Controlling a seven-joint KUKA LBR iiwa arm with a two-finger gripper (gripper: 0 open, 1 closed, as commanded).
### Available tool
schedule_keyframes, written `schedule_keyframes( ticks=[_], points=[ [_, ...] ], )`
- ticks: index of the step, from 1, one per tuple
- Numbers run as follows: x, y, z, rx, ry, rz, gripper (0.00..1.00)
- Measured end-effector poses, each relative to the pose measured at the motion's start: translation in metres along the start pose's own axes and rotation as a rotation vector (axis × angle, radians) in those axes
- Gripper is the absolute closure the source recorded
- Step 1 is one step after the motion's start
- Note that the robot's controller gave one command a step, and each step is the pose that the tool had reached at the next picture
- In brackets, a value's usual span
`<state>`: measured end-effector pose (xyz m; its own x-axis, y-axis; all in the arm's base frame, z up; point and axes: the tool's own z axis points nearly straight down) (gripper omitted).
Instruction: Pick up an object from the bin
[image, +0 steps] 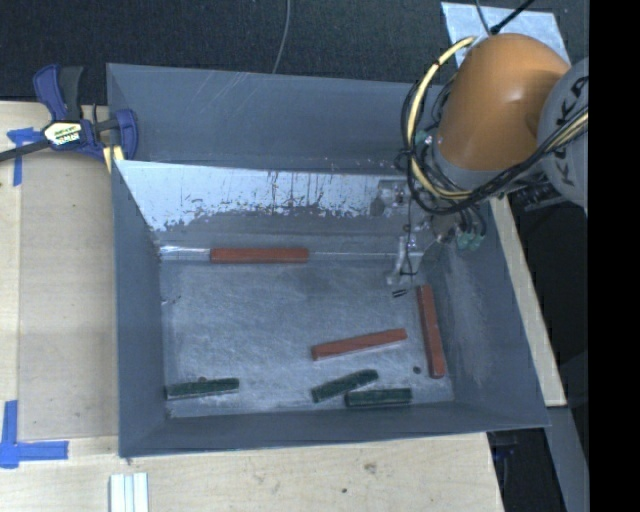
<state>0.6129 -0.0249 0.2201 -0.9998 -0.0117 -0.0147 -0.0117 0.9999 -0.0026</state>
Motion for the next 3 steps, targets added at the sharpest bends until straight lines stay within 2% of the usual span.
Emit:
schedule_keyframes(
  ticks=[1,2,3],
  points=[
    [0.007,0.039,0.077,-0.003,0.009,-0.037,0.00],
    [0.028,0.020,0.108,-0.004,0.005,-0.140,0.00],
    [0.058,0.007,0.130,-0.004,0.013,-0.220,0.00]
  ],
)
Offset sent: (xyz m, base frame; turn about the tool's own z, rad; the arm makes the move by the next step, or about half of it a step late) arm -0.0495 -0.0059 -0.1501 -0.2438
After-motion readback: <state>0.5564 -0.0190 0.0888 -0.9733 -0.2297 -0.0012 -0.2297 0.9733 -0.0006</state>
